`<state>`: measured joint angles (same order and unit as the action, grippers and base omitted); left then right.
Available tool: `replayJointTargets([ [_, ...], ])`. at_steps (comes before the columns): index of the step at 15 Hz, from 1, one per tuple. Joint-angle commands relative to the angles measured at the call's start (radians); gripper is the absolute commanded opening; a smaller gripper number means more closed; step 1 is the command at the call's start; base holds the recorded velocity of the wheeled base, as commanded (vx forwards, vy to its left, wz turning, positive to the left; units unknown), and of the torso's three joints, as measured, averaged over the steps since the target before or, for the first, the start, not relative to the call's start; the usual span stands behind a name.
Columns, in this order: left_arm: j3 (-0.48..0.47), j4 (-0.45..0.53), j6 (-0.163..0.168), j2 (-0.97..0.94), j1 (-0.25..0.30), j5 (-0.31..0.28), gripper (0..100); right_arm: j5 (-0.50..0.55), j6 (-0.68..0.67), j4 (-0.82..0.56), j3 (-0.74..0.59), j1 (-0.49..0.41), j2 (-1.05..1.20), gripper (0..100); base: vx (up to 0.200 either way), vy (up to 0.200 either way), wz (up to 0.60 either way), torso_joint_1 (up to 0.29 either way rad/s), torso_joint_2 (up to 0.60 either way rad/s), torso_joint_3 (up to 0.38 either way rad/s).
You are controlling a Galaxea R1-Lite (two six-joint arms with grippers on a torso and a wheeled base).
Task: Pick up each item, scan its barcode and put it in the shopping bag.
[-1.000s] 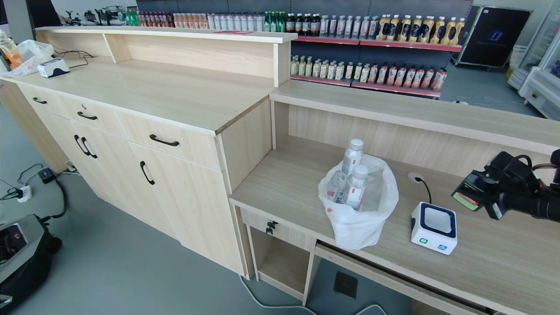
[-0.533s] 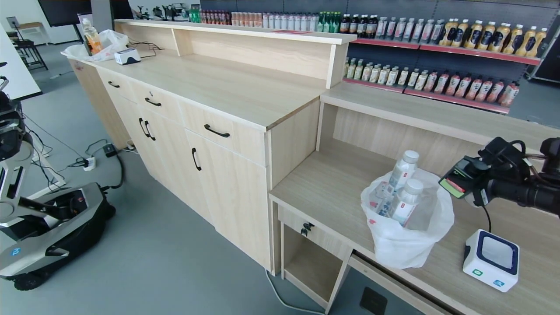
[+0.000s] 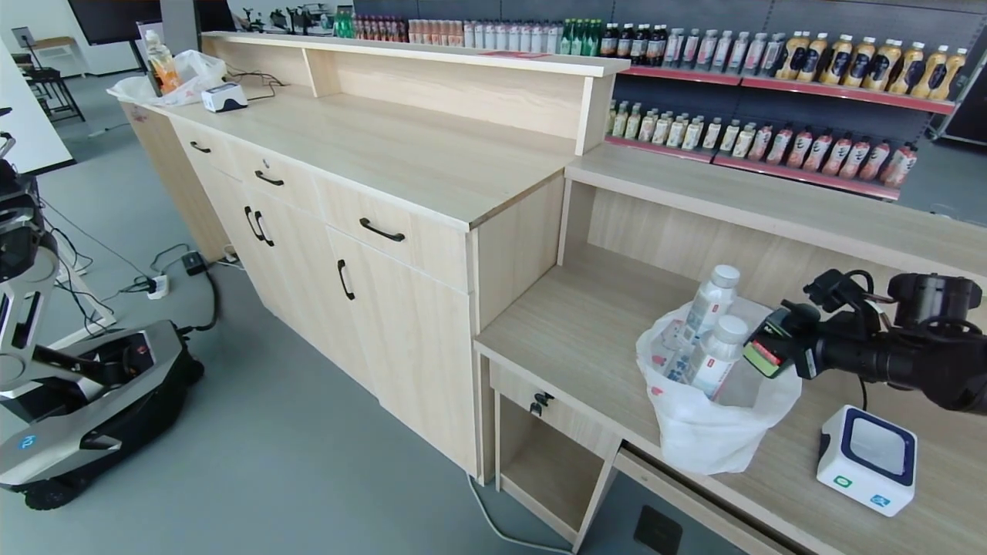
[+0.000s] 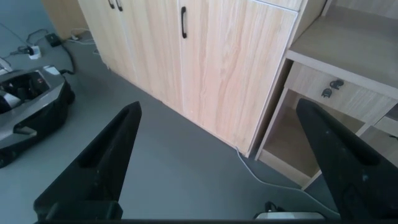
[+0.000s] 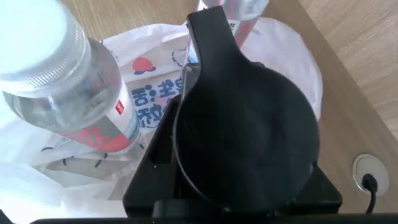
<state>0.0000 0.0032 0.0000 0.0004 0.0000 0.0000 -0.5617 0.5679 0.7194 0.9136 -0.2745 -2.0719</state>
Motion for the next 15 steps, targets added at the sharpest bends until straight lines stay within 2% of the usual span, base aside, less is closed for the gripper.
replayJointTargets([
  [1,0.0,0.0,0.0,0.0,0.0,0.0,100,-0.001,-0.008,0.0,0.019,0.006,-0.082,0,0.0,0.0,0.0,0.0,0.0,0.0],
  [4,0.0,0.0,0.0,0.0,0.0,0.0,100,-0.003,-0.08,0.022,0.07,0.038,-0.14,0,0.0,0.0,0.0,0.0,0.0,0.0],
  [7,0.0,0.0,0.0,0.0,0.0,0.0,100,-0.001,-0.095,0.035,0.146,0.064,-0.194,0,0.0,0.0,0.0,0.0,0.0,0.0],
  [13,0.0,0.0,0.0,0.0,0.0,0.0,100,0.005,-0.088,0.032,0.14,0.069,-0.251,0,0.0,0.0,0.0,0.0,0.0,0.0],
  [15,0.0,0.0,0.0,0.0,0.0,0.0,100,0.065,-0.088,0.034,0.145,0.07,-0.266,0,0.0,0.0,0.0,0.0,0.0,0.0],
])
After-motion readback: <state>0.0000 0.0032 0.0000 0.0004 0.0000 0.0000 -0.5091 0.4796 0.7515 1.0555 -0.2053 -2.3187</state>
